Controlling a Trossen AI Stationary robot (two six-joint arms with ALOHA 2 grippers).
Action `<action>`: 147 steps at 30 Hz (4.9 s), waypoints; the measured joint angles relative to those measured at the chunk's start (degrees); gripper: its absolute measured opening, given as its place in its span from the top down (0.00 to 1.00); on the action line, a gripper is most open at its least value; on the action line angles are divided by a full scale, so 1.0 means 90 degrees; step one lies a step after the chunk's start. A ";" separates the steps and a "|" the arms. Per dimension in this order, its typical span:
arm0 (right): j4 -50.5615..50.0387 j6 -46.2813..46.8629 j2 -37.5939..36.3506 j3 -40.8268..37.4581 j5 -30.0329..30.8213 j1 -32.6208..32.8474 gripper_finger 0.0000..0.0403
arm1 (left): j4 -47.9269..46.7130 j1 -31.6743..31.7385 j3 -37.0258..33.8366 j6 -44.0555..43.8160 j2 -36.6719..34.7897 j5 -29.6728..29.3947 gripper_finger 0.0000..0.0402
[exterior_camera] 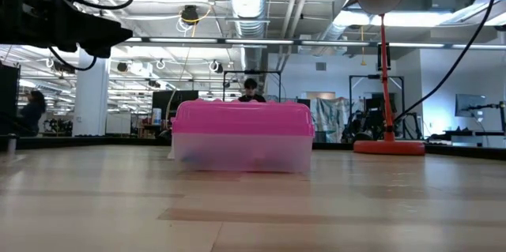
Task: Pick & place school supplies into a supply box
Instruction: Return to Home Position
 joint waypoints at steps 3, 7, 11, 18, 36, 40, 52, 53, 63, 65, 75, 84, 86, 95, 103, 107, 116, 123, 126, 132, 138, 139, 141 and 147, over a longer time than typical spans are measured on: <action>0.0000 0.0000 0.0000 0.0000 -0.0001 0.0000 0.71 | -0.0002 0.0000 0.0000 0.0000 0.0000 0.0002 0.58; 0.0000 0.0000 0.0000 0.0000 -0.0001 -0.0015 0.71 | -0.0002 0.0000 -0.0005 0.0000 0.0000 0.0002 0.58; -0.0002 -0.0005 0.0000 0.0000 0.0000 -0.0015 0.71 | -0.0005 0.0000 -0.0005 0.0000 0.0000 0.0002 0.58; 0.0581 -0.0033 0.0000 0.0000 0.0005 -0.0164 0.71 | -0.0005 0.0000 -0.0007 0.0002 0.0000 0.0002 0.58; 0.0963 -0.0774 -0.0168 0.0002 -0.0469 -0.1286 0.71 | -0.0010 0.0000 -0.0010 0.0002 0.0000 0.0005 0.58; 0.1399 -0.1349 -0.0163 0.0002 -0.0494 -0.1429 0.71 | -0.0010 0.0000 -0.0010 0.0002 0.0000 0.0005 0.58; 0.5810 -0.4436 0.0100 -0.0889 -0.2041 -0.2590 0.71 | -0.0008 0.0000 -0.0010 0.0002 -0.0001 0.0004 0.58; 0.6574 -0.4798 0.0096 -0.1120 -0.2537 -0.2756 0.71 | -0.0010 0.0000 -0.0010 0.0002 0.0000 0.0002 0.58; 0.8257 -0.4805 0.0037 -0.2346 -0.5154 -0.4209 0.71 | -0.0009 0.0000 -0.0010 0.0002 0.0000 0.0000 0.58; 0.8275 -0.4808 -0.0172 -0.2624 -0.5234 -0.4284 0.71 | -0.0010 0.0000 -0.0010 0.0002 -0.0002 0.0000 0.58; 0.8527 -0.5182 -0.1991 -0.4131 -0.5173 -0.4211 0.71 | -0.0008 0.0000 -0.0010 0.0004 0.0000 -0.0002 0.58; 0.8477 -0.5123 -0.3711 -0.5557 -0.5832 -0.4785 0.71 | -0.0007 0.0000 -0.0010 0.0005 -0.0002 -0.0007 0.58; 0.8476 -0.5025 -0.4003 -0.5808 -0.6025 -0.4962 0.71 | -0.0007 0.0000 -0.0010 0.0003 -0.0002 -0.0007 0.58; 0.8653 -0.4829 -0.5052 -0.6841 -0.6822 -0.5641 0.71 | -0.0007 0.0000 -0.0010 0.0005 -0.0001 -0.0010 0.58; 0.8600 -0.4721 -0.5828 -0.7413 -0.6954 -0.5983 0.71 | -0.0007 0.0000 -0.0010 0.0004 -0.0001 -0.0012 0.58; 0.8473 -0.4693 -0.6183 -0.7619 -0.7162 -0.6110 0.71 | -0.0007 0.0000 -0.0010 0.0005 -0.0001 -0.0012 0.58; 0.7600 -0.4663 -0.6976 -0.7623 -0.7159 -0.6178 0.71 | -0.0005 0.0000 -0.0010 0.0005 -0.0002 -0.0015 0.58; 0.6797 -0.4648 -0.7667 -0.7623 -0.7159 -0.6171 0.71 | -0.0007 0.0000 -0.0010 0.0005 -0.0002 -0.0015 0.58; 0.6539 -0.4631 -0.7831 -0.7626 -0.7159 -0.6169 0.71 | -0.0007 0.0000 -0.0010 0.0005 -0.0002 -0.0015 0.58; 0.6527 -0.4626 -0.7830 -0.7626 -0.7288 -0.6171 0.71 | -0.0007 0.0000 -0.0011 0.0005 -0.0002 -0.0015 0.58; 0.6181 -0.4557 -0.7830 -0.7626 -0.7028 -0.6201 0.71 | -0.0007 0.0000 -0.0010 0.0005 -0.0002 -0.0015 0.58; 0.6127 -0.4556 -0.7830 -0.7626 -0.6880 -0.6223 0.71 | -0.0007 -0.0002 -0.0012 0.0005 -0.0001 -0.0015 0.58; 0.5981 -0.4556 -0.7830 -0.7628 -0.6598 -0.6272 0.71 | -0.0007 0.0000 -0.0012 0.0005 -0.0001 -0.0015 0.58; 0.5539 -0.4439 -0.7829 -0.7628 -0.6324 -0.6448 0.71 | -0.0007 0.0000 -0.0012 0.0005 0.0000 -0.0015 0.58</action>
